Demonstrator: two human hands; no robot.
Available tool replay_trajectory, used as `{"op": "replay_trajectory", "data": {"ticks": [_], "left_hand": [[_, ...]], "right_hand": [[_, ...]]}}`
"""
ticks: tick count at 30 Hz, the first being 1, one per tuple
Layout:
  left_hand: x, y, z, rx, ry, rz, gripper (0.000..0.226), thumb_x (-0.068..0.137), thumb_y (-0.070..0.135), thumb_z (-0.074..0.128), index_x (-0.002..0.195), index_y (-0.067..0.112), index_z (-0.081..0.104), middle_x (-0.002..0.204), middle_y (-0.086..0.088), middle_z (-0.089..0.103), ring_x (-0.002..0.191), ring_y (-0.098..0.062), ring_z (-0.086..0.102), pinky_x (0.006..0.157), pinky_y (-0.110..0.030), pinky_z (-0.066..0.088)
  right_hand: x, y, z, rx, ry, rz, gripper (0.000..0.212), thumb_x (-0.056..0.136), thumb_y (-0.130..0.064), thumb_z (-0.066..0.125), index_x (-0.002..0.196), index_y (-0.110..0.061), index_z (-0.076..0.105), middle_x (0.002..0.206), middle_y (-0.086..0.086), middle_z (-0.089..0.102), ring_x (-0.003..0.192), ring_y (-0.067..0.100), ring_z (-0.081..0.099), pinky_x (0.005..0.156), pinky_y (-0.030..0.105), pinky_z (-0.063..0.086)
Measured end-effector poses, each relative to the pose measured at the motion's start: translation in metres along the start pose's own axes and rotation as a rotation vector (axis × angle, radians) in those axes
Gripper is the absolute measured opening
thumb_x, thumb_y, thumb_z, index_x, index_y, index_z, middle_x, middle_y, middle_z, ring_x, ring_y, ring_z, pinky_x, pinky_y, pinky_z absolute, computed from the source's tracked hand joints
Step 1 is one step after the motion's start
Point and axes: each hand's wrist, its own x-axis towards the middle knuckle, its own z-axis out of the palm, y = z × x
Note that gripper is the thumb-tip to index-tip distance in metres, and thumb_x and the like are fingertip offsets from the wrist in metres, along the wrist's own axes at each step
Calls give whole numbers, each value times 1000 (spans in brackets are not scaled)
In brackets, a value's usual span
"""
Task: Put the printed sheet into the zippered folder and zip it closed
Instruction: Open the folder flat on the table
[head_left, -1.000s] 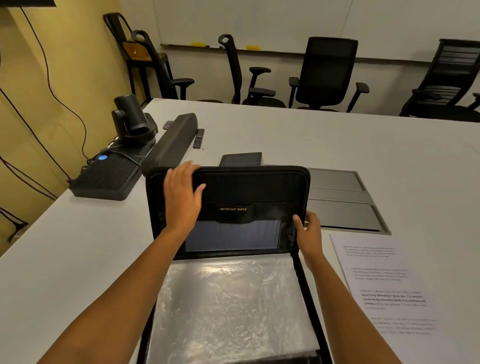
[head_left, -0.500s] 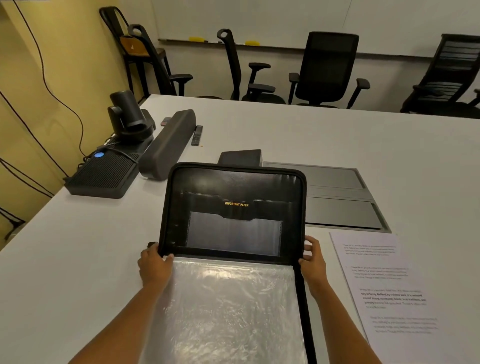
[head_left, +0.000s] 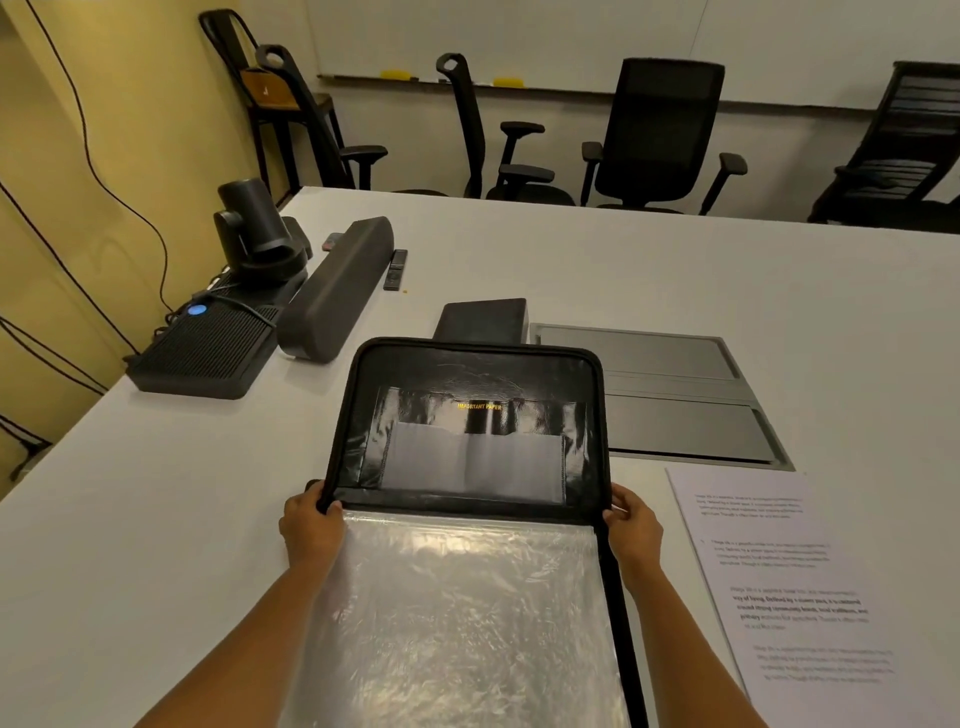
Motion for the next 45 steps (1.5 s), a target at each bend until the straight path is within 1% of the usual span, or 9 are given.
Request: {"op": "replay_trajectory", "data": {"ticks": [6, 12, 16, 19, 24, 27, 33, 37, 45], "left_hand": [[22, 23, 11, -61, -86, 0, 37, 94, 8, 52, 130, 2, 53, 127, -26, 53, 117, -43, 52, 106, -49, 41], [39, 36, 22, 23, -138, 51, 36, 94, 11, 52, 128, 1, 54, 121, -28, 57, 113, -43, 53, 102, -51, 43], [36, 32, 25, 137, -166, 96, 46, 95, 12, 51, 139, 4, 42, 134, -25, 47, 124, -43, 44, 109, -47, 36], [27, 30, 25, 175, -189, 125, 53, 95, 9, 50, 145, 4, 32, 145, -22, 38, 132, -41, 36, 112, -45, 30], [-5, 13, 21, 396, -278, 285, 59, 100, 19, 39, 150, 7, 10, 160, -12, 5, 146, -30, 15, 119, -38, 20], [-33, 0, 20, 639, -281, 364, 56, 102, 29, 25, 150, 10, 3, 160, -11, -4, 148, -29, 1, 121, -36, 10], [-90, -11, 21, 713, -379, 375, 55, 103, 30, 20, 150, 14, -3, 160, -11, -8, 148, -27, -5, 121, -41, 1], [-126, -21, 20, 702, -426, 398, 56, 103, 31, 19, 150, 14, -7, 159, -13, -11, 148, -26, -7, 121, -38, 2], [-190, -40, 19, 769, -401, 435, 57, 103, 34, 19, 150, 16, -5, 160, -12, -9, 149, -26, -3, 120, -38, 6]], "right_hand": [[33, -15, 5, 0, 21, -7, 40, 91, 8, 43, 128, -6, 51, 129, 15, 57, 118, 33, 54, 103, 40, 42], [54, -15, 6, -97, -21, -9, 46, 92, 7, 42, 135, -10, 45, 133, 15, 54, 122, 34, 51, 104, 42, 41], [57, -12, 7, -243, -104, -56, 52, 92, 9, 38, 142, -8, 36, 139, 17, 49, 127, 36, 47, 109, 45, 36], [49, -11, 7, -295, -140, -101, 54, 94, 5, 39, 145, -10, 30, 141, 16, 46, 129, 34, 45, 110, 42, 34], [17, 0, -1, -346, -220, -166, 55, 97, -4, 39, 148, -12, 20, 153, 10, 30, 140, 26, 30, 117, 39, 22], [-5, 13, -7, -489, -242, -170, 54, 99, -9, 33, 149, -10, 12, 157, 8, 17, 144, 23, 20, 118, 35, 15], [-48, 29, -24, -562, -321, -176, 54, 101, -17, 29, 149, -9, 4, 159, 6, 7, 146, 21, 15, 119, 33, 12], [-77, 43, -38, -615, -348, -213, 57, 100, -11, 31, 148, -7, 1, 159, 7, 3, 145, 20, 17, 117, 27, 13], [-122, 65, -67, -599, -426, -245, 57, 100, -9, 30, 148, -5, 0, 159, 7, 2, 145, 17, 16, 115, 22, 11]]}}
